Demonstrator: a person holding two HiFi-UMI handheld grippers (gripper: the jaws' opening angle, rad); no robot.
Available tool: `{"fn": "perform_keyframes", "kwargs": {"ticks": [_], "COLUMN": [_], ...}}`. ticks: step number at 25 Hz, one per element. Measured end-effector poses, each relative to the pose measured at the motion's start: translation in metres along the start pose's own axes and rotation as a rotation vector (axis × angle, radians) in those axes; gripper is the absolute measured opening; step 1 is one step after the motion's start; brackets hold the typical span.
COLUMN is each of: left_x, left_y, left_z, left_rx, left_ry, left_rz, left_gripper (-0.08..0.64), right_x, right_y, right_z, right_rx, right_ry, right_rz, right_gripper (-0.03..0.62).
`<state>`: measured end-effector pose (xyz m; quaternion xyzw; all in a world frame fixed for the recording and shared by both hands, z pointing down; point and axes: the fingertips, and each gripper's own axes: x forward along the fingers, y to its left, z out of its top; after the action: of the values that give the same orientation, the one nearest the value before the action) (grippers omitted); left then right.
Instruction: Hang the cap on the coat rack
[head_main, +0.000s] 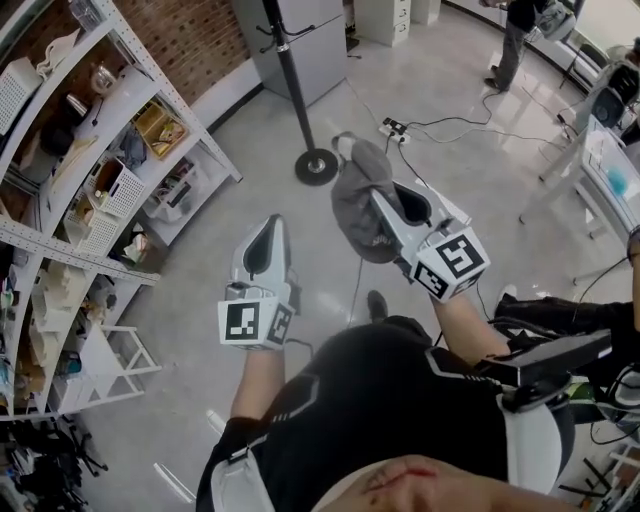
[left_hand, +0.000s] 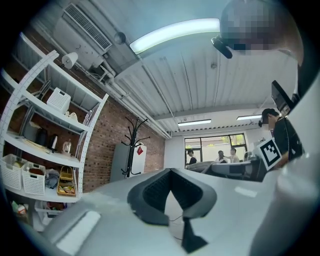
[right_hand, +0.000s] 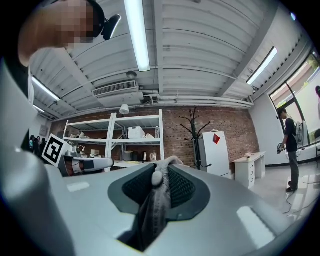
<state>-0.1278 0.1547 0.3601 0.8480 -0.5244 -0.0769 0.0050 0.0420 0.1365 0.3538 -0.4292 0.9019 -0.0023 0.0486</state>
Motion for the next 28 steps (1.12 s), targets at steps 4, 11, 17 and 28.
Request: {"fn": "perform_keyframes", "kwargs": {"ticks": [4,11,17,28], "left_x": [0.033,0.081,0.112,0.161], "left_y": [-0.001,0.003,0.010,0.011], "left_z": [-0.004,-0.003,-0.011,-0.018], "left_rx": [0.005,0.044,0.043,0.058], "left_ry": [0.003,0.001,0.006,0.014], "left_rz": [0.010,0.034,0.078,0.141], "left_gripper": [0.072,0.072,0.071,0.069], "right_x": [0.015,0.042,0.062,0.084], "right_y": [-0.031,-0.076,-0.102,-0.156], "right_z": [0.000,0.002,0.000,-0.001], "right_rx": [0.005,0.025,0.029,0.052], "right_ry": [-0.005,-0.008,-0.012,-0.021], "right_rz": [0.010,0.039,0.083,0.130], "right_gripper": [0.081,0.081,0.081,0.081]}}
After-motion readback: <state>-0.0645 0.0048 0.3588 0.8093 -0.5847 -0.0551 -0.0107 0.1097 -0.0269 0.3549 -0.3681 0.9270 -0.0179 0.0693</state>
